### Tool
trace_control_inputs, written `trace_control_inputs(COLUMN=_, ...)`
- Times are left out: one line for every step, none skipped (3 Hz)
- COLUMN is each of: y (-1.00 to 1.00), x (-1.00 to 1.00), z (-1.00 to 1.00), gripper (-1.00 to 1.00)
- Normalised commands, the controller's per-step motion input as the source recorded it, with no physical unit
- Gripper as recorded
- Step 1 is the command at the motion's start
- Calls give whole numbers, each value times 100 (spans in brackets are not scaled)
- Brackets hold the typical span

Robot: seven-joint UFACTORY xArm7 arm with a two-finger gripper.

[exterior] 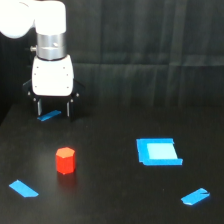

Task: Pick up the red object from the table

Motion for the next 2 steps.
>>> trace_control_inputs(y=-71, x=63, z=-2, gripper=100)
trace_control_inputs(y=-84, x=53, z=1, gripper=98)
